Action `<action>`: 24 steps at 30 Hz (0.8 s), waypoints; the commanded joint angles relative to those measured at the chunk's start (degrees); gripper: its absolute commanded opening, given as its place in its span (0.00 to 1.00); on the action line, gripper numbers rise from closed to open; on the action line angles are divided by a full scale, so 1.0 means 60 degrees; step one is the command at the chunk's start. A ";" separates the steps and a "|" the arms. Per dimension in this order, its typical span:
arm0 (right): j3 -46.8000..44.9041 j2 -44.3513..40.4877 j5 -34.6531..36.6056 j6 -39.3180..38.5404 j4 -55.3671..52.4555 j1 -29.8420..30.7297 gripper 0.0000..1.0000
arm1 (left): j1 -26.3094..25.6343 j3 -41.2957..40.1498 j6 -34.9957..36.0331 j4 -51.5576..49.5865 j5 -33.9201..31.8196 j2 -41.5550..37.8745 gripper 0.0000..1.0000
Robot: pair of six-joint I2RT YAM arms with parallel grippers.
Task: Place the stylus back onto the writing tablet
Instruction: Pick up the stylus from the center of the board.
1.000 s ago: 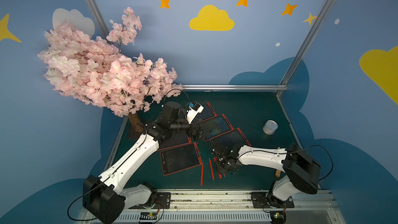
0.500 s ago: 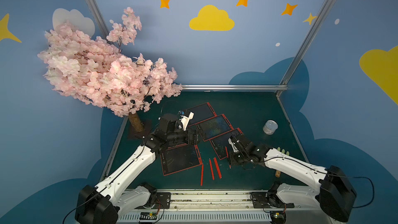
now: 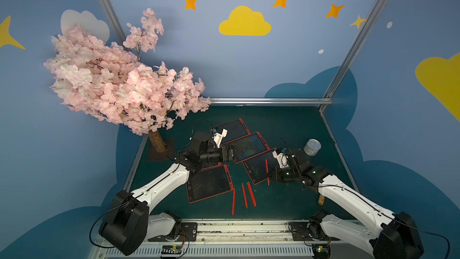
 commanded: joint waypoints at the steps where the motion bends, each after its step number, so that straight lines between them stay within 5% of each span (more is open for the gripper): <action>1: 0.0485 -0.0016 -0.0774 -0.0498 0.0327 -0.0159 0.00 | -0.0175 0.0011 -0.0561 0.1033 0.0238 0.0247 0.89; 24: 0.1989 0.1247 -0.4555 -0.1268 0.0448 -0.0243 0.00 | -0.0546 0.0146 -0.2473 0.4624 0.1086 0.2025 0.63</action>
